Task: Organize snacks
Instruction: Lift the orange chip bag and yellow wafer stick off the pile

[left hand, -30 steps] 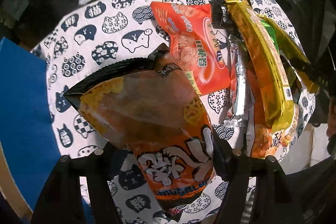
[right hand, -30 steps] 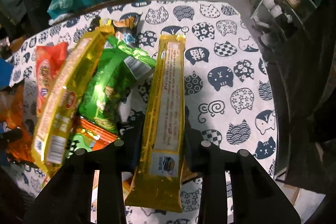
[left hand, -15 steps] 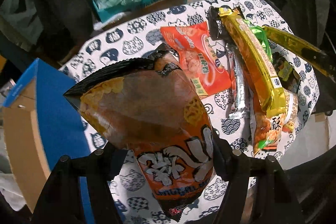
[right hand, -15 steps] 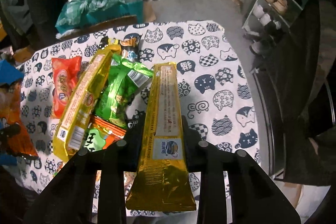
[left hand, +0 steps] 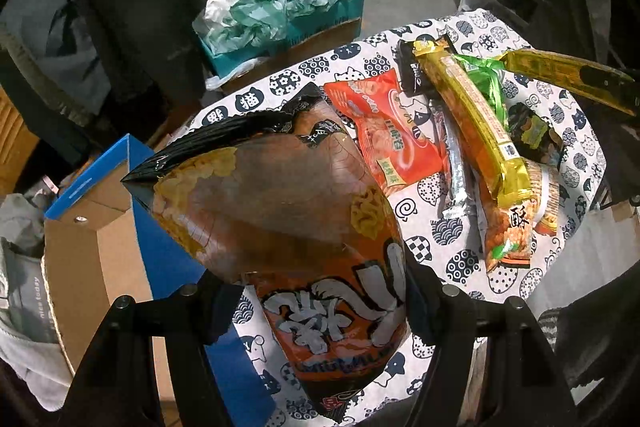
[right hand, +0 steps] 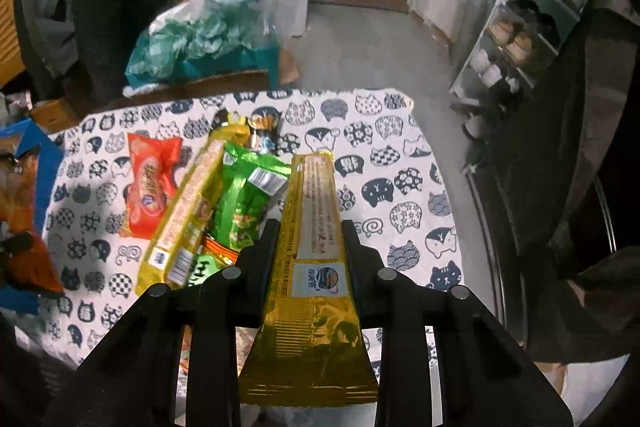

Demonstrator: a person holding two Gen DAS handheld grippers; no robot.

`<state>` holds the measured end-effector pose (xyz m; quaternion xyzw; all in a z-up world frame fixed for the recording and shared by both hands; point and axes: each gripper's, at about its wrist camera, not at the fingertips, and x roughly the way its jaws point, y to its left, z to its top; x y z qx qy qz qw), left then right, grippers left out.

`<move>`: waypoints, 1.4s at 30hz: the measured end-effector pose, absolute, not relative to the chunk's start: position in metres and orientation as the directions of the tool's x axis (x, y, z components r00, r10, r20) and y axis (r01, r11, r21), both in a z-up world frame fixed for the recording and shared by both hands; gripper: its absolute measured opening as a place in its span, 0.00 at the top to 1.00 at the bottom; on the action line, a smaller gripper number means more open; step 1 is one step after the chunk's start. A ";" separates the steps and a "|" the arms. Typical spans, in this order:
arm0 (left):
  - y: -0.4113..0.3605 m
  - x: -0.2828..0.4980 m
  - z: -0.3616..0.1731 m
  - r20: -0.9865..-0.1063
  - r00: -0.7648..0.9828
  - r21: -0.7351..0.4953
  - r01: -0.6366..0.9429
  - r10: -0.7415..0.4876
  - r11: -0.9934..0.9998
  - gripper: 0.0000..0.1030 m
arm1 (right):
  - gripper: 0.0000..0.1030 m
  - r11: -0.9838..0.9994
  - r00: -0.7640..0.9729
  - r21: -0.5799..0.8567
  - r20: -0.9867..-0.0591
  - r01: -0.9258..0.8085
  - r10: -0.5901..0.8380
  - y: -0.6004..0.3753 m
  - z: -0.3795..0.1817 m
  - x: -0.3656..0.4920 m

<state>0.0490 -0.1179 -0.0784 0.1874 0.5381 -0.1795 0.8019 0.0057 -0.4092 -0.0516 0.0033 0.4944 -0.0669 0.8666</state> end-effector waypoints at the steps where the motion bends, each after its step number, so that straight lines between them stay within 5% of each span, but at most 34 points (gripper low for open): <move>1: -0.116 0.048 -0.077 -0.929 0.359 0.107 0.488 -0.087 0.866 0.32 | 0.74 0.991 0.510 -0.061 -0.853 0.117 -0.113 -0.408 -0.048 0.005; 18: -0.094 0.041 -0.049 -0.904 0.416 0.118 0.475 -0.104 0.872 0.32 | 0.74 0.998 0.620 -0.021 -0.783 0.061 -0.055 -0.379 0.002 -0.008; 42: -0.004 0.028 -0.011 -0.854 0.517 0.160 0.372 -0.061 0.914 0.32 | 0.74 0.959 0.636 0.026 -0.744 -0.282 0.207 -0.215 0.043 0.007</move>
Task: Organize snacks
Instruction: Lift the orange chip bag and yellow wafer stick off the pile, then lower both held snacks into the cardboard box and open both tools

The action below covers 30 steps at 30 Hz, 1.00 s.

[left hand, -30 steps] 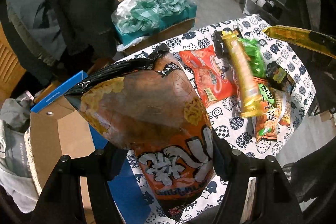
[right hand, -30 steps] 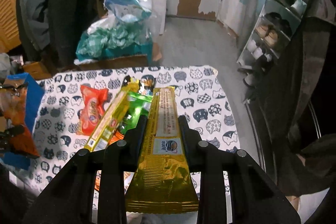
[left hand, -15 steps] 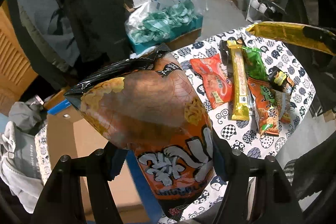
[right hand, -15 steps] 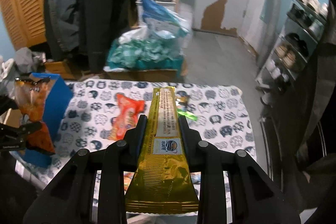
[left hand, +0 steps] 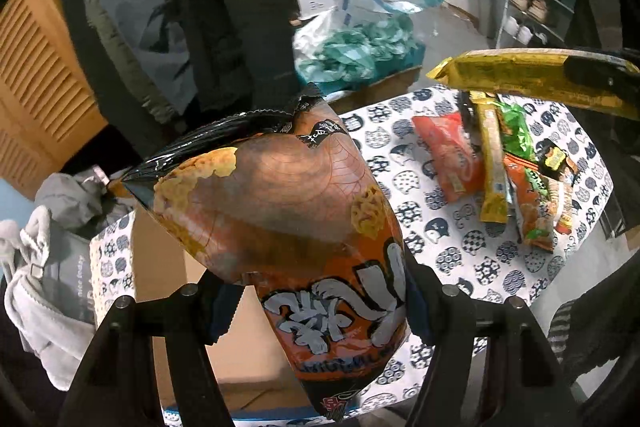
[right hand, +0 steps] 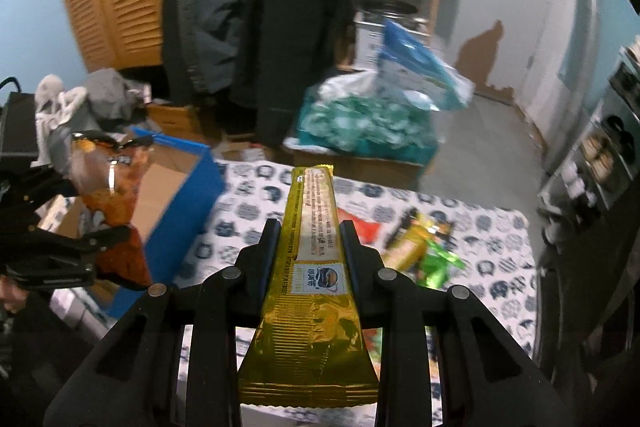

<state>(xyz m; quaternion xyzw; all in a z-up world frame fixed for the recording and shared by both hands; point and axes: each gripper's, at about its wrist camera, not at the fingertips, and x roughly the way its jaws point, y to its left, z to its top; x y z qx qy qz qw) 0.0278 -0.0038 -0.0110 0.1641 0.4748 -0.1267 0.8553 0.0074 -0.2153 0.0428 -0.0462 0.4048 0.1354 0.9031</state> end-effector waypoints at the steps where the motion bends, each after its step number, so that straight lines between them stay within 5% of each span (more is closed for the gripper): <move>1: 0.003 0.029 -0.011 -0.854 0.518 0.160 0.362 -0.055 0.918 0.32 | 0.74 0.955 0.631 0.028 -0.745 -0.296 0.217 -0.207 0.043 0.009; 30: 0.138 0.033 -0.048 -0.882 0.469 0.132 0.155 0.044 0.979 0.32 | 0.73 0.830 0.438 0.031 -0.838 -0.557 0.326 0.007 -0.021 0.055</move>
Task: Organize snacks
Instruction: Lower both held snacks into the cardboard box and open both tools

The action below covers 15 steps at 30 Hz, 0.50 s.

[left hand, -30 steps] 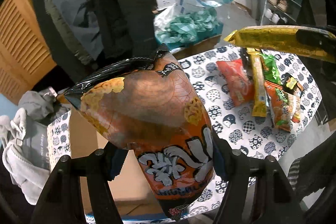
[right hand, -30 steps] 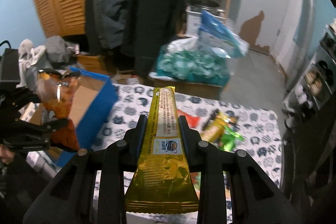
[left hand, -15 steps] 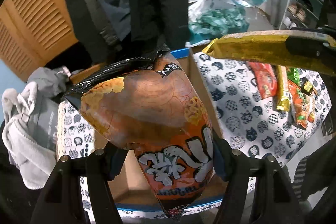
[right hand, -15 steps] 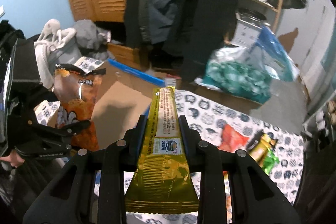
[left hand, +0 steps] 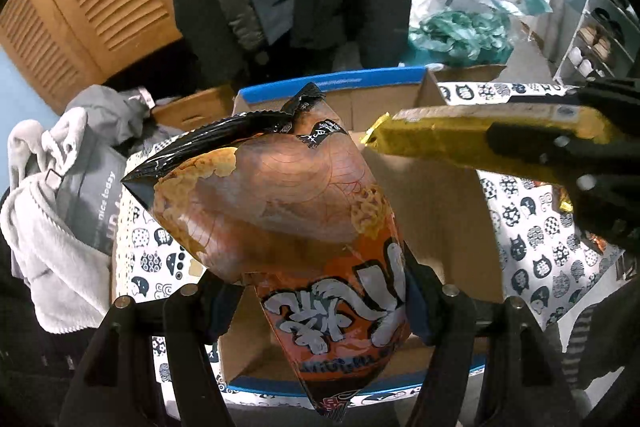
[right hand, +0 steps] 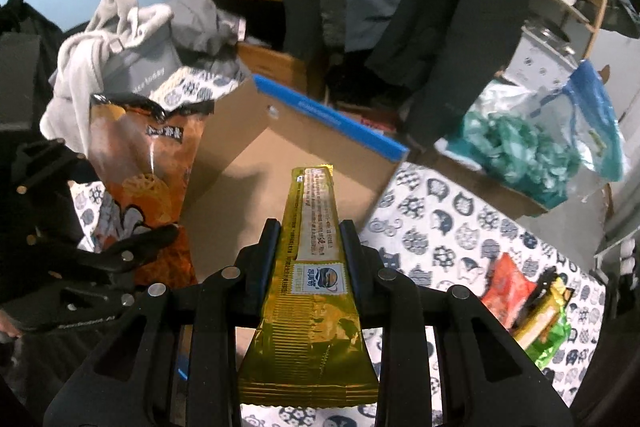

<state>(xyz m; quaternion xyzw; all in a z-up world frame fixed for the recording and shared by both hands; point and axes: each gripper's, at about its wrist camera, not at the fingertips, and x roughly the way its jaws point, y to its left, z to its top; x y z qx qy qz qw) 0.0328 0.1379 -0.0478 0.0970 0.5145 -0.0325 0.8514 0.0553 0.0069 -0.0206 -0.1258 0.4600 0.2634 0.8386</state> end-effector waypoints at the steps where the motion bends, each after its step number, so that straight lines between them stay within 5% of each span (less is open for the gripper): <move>1: 0.141 0.034 -0.051 -0.885 0.462 0.132 0.149 0.049 0.980 0.32 | 0.73 0.828 0.430 0.032 -0.843 -0.559 0.323 0.011 -0.025 0.057; 5: 0.148 0.036 -0.057 -0.893 0.446 0.129 0.127 0.060 0.983 0.31 | 0.72 0.822 0.388 0.056 -0.862 -0.566 0.326 0.020 -0.039 0.063; 10: 0.149 0.041 -0.067 -0.910 0.404 0.151 0.111 0.094 0.982 0.29 | 0.29 0.829 0.369 0.088 -0.866 -0.553 0.338 0.019 -0.045 0.064; 15: 0.144 0.041 -0.062 -0.903 0.418 0.152 0.106 0.094 0.983 0.22 | 0.27 0.851 0.376 0.087 -0.870 -0.519 0.318 0.002 -0.039 0.064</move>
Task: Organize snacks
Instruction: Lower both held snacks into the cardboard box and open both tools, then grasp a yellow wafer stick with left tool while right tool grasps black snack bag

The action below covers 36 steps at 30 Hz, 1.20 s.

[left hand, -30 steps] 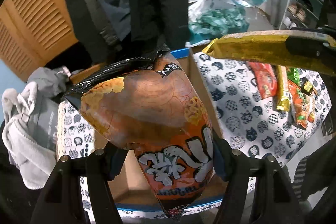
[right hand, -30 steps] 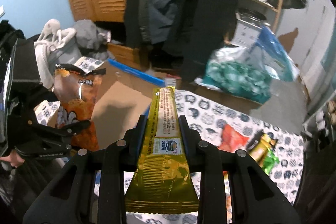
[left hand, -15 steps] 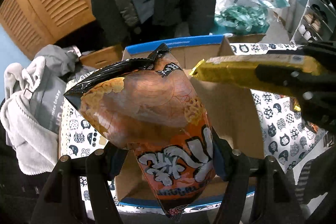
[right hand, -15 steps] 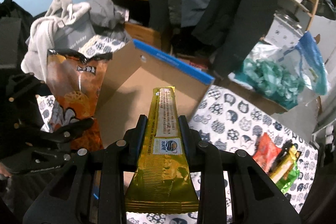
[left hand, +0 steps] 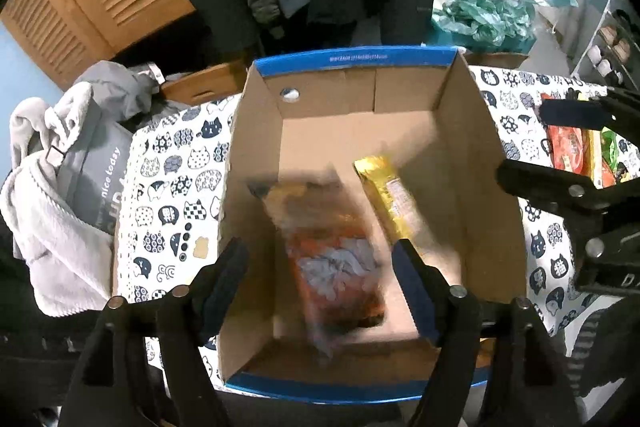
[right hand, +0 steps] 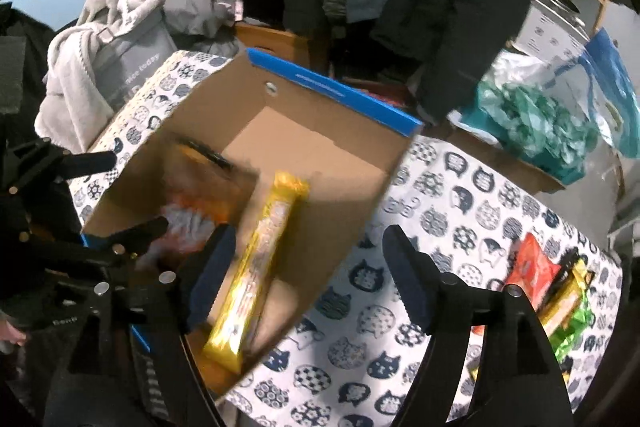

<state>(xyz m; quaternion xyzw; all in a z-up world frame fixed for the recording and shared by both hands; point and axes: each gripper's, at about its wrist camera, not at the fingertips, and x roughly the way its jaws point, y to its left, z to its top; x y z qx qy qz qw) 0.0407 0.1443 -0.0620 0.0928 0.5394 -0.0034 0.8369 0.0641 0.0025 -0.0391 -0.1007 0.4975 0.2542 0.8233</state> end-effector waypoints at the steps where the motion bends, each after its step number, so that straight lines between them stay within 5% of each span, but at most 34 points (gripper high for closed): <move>1: 0.142 0.041 -0.059 -0.900 0.427 0.150 0.105 0.092 0.983 0.22 | 0.26 0.859 0.381 0.084 -0.871 -0.506 0.309 -0.003 -0.038 0.065; 36: -0.064 0.054 -0.072 -0.943 0.323 0.070 0.443 -0.087 0.894 0.22 | 0.26 0.993 0.384 0.009 -0.922 -0.119 0.054 -0.289 -0.070 0.047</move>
